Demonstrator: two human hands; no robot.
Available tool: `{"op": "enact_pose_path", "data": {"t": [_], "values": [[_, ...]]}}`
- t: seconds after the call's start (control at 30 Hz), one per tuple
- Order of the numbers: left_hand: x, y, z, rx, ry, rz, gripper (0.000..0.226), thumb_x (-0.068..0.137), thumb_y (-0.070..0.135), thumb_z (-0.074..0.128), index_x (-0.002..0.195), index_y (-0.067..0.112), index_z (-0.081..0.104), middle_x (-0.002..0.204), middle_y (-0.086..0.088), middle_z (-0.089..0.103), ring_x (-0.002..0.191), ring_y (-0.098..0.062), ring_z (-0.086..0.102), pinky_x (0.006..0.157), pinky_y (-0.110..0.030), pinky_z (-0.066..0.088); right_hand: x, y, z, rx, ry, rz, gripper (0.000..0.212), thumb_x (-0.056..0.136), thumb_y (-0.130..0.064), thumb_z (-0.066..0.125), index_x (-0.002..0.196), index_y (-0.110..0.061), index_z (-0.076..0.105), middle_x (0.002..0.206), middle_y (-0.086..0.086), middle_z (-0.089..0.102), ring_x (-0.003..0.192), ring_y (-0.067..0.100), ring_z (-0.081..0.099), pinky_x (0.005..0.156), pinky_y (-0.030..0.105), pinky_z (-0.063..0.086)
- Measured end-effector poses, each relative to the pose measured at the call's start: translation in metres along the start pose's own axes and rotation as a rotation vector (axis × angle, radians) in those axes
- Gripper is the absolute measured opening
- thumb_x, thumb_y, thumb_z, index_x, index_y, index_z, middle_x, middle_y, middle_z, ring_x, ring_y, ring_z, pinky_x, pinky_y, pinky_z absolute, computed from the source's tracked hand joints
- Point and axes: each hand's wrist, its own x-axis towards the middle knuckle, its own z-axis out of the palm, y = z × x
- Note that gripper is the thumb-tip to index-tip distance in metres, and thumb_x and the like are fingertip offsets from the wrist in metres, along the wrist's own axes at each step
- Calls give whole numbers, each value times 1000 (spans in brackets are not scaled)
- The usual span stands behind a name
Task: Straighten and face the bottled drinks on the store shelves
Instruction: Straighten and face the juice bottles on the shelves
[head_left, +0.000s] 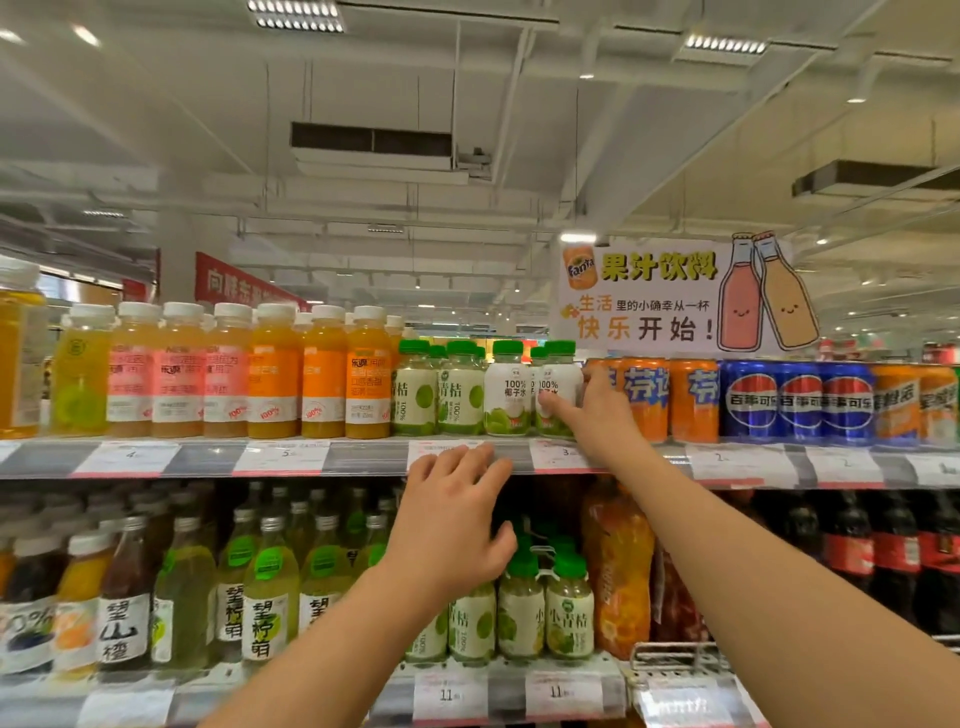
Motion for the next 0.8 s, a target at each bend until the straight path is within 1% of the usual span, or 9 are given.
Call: {"op": "enact_pose_path", "data": {"t": [0.1,0.17,0.23,0.33,0.4,0.53,0.6,0.67,0.8], "values": [[1,1,1,2,11,-13,65,84,58,42,144,34,43,152,6,45,138,-21,41,115,-45,31,2,3,2,-25,7,-7,57,91,-51,70,127,-15,46,109,0,61,99,19,58,84,35,48],[0,1,1,4,6,-18,65,84,58,41,145,35,42,154,7,43,140,-20,39,116,-45,30,0,6,3,-58,43,-43,55,87,-54,73,124,-18,55,113,-1,63,105,19,59,90,40,52],[1,3,-1,3,-2,-25,65,85,58,41,146,36,40,155,7,41,141,-20,37,117,-44,28,-3,8,3,-72,73,-83,56,81,-55,77,121,-20,59,113,-2,66,107,19,61,92,44,56],[3,5,-4,0,-17,-35,66,86,58,42,148,35,38,156,7,39,142,-20,35,119,-44,26,-8,5,0,-49,61,-85,54,85,-47,78,124,-16,57,114,-3,67,104,15,63,92,40,56],[3,7,-6,-8,-34,-48,67,87,57,44,149,35,38,158,7,38,144,-20,33,120,-43,24,-9,6,-3,-48,37,-79,51,88,-43,76,126,-15,57,116,0,68,106,17,64,92,38,56],[2,15,-10,-21,-66,-83,67,88,55,47,151,34,37,159,7,36,145,-21,32,121,-42,24,-10,9,-6,-44,-17,-103,46,91,-42,71,127,-16,59,118,1,70,107,19,66,87,33,56],[4,18,-13,-37,-83,-103,67,88,54,49,150,33,39,158,6,37,144,-21,33,121,-42,26,-8,9,-8,-57,-43,-95,44,92,-43,69,126,-16,58,117,2,69,106,21,66,84,34,57],[6,22,-17,-41,-102,-123,65,88,52,51,149,33,40,158,5,38,143,-22,35,120,-43,28,-8,6,-11,-57,-83,-80,46,92,-42,69,127,-16,56,117,3,67,106,22,64,81,31,53],[7,33,-22,-16,-152,-175,65,89,47,56,150,31,38,159,3,36,144,-25,34,119,-46,28,-15,5,-22,-41,-125,-80,47,92,-40,69,126,-12,53,115,3,64,105,22,61,81,32,49]]}}
